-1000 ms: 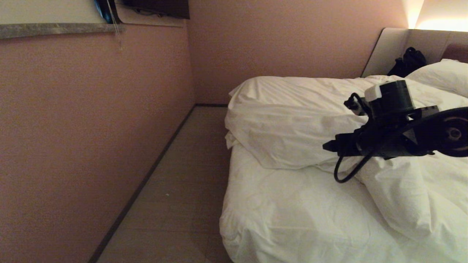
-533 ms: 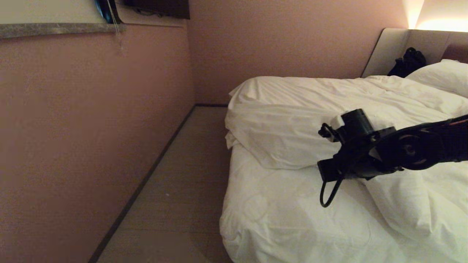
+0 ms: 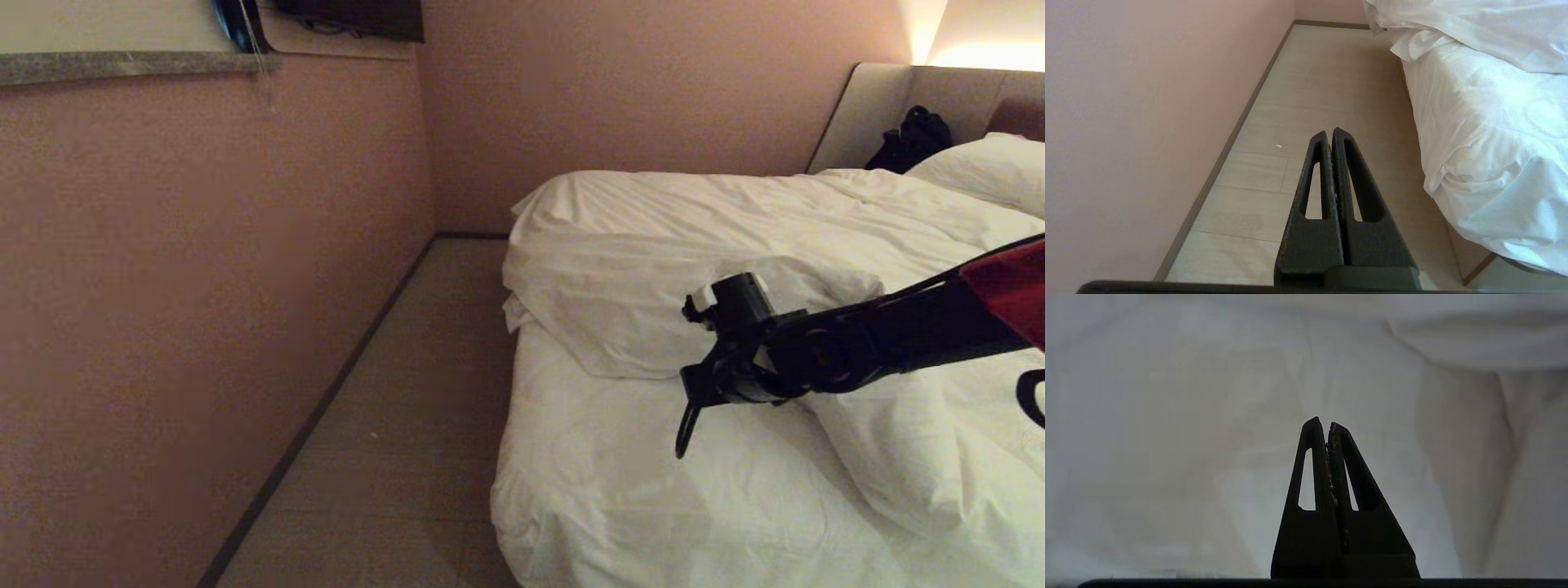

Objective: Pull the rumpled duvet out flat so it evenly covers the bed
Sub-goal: Flatten the corners of the folded blanket

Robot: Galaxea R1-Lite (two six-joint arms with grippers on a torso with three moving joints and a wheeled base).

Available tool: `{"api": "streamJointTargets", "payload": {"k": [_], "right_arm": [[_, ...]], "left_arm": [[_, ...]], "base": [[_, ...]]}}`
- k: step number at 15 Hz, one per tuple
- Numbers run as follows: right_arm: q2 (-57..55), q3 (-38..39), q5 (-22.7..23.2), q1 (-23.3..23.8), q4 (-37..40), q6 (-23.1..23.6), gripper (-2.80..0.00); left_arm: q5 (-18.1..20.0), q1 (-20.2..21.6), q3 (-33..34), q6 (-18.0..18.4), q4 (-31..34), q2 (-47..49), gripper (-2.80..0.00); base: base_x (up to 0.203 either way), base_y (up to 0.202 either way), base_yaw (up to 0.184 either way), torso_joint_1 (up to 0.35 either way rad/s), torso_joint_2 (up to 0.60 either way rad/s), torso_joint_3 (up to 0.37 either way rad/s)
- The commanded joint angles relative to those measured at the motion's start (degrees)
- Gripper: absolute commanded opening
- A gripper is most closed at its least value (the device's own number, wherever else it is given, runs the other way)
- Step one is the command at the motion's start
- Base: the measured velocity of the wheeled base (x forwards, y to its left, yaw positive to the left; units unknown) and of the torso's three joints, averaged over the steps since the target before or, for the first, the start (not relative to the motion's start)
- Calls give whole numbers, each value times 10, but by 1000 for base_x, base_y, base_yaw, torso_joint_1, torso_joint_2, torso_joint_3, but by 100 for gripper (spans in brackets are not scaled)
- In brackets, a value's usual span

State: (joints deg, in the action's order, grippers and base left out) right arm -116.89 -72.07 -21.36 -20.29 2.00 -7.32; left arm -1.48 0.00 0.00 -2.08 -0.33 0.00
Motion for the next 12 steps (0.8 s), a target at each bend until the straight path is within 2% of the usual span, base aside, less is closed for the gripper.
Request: {"api": "streamJointTargets", "payload": {"k": [1, 10, 11, 12], "right_arm": [[-27, -6, 0, 0, -55, -4, -280], [-87, -19, 4, -6, -152, -7, -280], [-94, -26, 4, -6, -152, -8, 0], [-100, -34, 4, -6, -152, -8, 0]], "left_arm": [[0, 0, 0, 0, 0, 0, -280], [0, 0, 0, 0, 0, 0, -280], [0, 0, 0, 0, 0, 0, -280], [0, 0, 0, 0, 0, 0, -280]], "base": [[0, 0, 0, 0, 0, 0], [0, 0, 0, 0, 0, 0], [0, 0, 0, 0, 0, 0], [0, 0, 0, 0, 0, 0]]}}
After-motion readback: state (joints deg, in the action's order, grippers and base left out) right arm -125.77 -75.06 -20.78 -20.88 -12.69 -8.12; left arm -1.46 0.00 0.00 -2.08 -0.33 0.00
